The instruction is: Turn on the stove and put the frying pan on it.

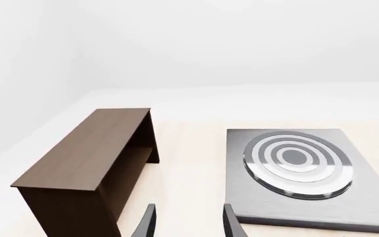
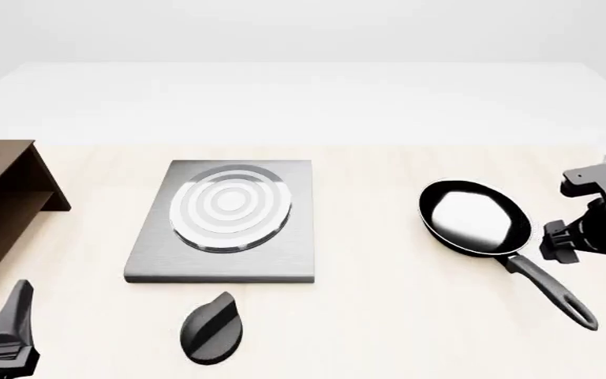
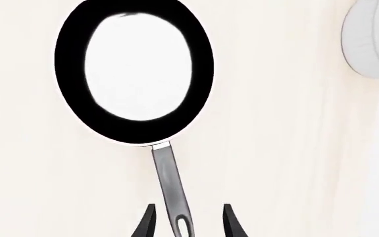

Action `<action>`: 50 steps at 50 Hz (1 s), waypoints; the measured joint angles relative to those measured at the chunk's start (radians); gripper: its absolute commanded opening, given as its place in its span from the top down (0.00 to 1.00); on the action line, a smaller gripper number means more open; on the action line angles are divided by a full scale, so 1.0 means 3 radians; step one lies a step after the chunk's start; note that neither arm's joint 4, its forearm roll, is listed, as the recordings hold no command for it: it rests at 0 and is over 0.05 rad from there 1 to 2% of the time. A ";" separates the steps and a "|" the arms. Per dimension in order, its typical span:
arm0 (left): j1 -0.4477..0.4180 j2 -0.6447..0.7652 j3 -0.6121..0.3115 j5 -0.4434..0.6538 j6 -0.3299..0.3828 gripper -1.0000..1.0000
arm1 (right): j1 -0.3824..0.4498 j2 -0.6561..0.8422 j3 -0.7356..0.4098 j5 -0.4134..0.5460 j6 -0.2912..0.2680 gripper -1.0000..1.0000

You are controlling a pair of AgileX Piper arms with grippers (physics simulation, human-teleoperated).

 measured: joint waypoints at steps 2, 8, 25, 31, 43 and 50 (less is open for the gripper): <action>0.0000 0.0000 0.0000 0.0000 0.0000 0.00 | 0.0001 0.0031 0.0011 -0.0034 -0.0005 0.00; 0.0001 0.0000 0.0000 0.0002 -0.0001 0.00 | 0.0016 0.0114 0.0046 -0.0122 -0.0005 0.00; 0.0002 0.0000 0.0000 0.0004 -0.0005 0.00 | 0.0100 0.0344 0.0203 -0.0403 0.0039 0.00; 0.0004 0.0000 0.0000 0.0005 -0.0006 0.00 | 0.0116 0.0432 0.0265 -0.0514 0.0055 0.00; 0.0006 0.0000 0.0000 0.0008 -0.0011 0.00 | 0.0134 0.0593 0.0358 -0.0698 0.0066 0.00; 0.0007 0.0000 0.0000 0.0011 -0.0014 0.00 | 0.0126 0.0673 0.0382 -0.0772 0.0055 0.00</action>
